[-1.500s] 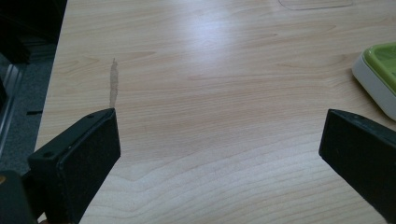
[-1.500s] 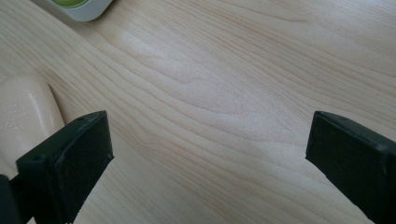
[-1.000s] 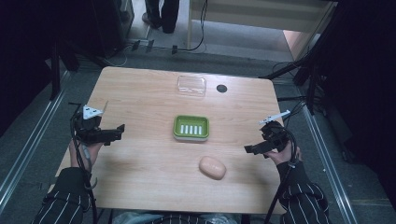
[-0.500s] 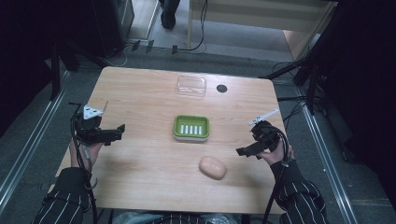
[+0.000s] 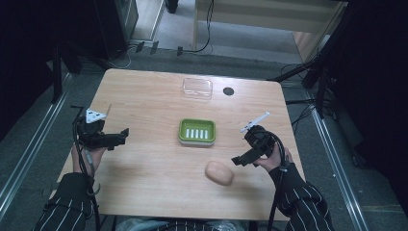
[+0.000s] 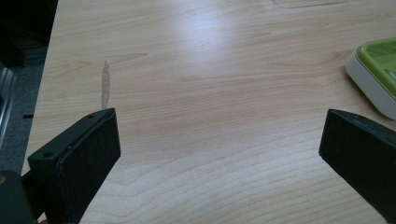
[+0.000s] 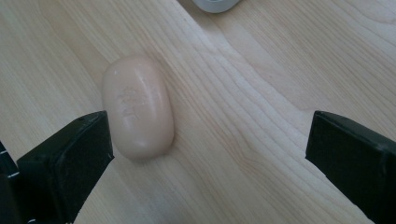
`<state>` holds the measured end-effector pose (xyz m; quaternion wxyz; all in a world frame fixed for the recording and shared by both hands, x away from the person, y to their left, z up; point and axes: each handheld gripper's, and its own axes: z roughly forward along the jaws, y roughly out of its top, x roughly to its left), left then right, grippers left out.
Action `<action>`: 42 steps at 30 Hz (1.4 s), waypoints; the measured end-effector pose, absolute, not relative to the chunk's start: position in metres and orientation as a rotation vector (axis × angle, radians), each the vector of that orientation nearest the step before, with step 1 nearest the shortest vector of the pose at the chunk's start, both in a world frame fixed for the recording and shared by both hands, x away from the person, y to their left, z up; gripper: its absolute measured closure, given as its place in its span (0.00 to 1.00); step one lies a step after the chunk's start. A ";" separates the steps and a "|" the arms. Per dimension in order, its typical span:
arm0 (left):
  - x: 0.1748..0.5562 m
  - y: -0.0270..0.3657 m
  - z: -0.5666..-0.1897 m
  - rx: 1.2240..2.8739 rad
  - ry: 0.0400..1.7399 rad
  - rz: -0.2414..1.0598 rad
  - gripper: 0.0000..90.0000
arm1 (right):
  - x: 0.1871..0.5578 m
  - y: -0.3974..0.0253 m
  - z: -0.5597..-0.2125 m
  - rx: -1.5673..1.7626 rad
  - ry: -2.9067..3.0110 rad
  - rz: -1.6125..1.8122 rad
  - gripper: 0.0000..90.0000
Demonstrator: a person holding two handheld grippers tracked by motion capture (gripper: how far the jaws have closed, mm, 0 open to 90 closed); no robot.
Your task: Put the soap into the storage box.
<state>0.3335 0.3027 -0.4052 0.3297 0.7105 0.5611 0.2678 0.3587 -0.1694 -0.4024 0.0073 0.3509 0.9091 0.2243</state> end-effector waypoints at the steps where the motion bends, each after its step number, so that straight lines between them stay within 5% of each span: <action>1: 0.333 0.303 -0.405 1.859 1.468 0.700 0.00 | 0.358 -0.167 -0.402 1.087 2.849 0.696 0.01; 26: 0.334 0.302 -0.406 1.861 1.466 0.697 0.00 | 0.344 -0.103 -0.420 0.901 2.986 0.468 0.00; 42: 0.334 0.302 -0.406 1.864 1.468 0.696 0.00 | 0.338 -0.081 -0.448 0.812 3.023 0.297 0.15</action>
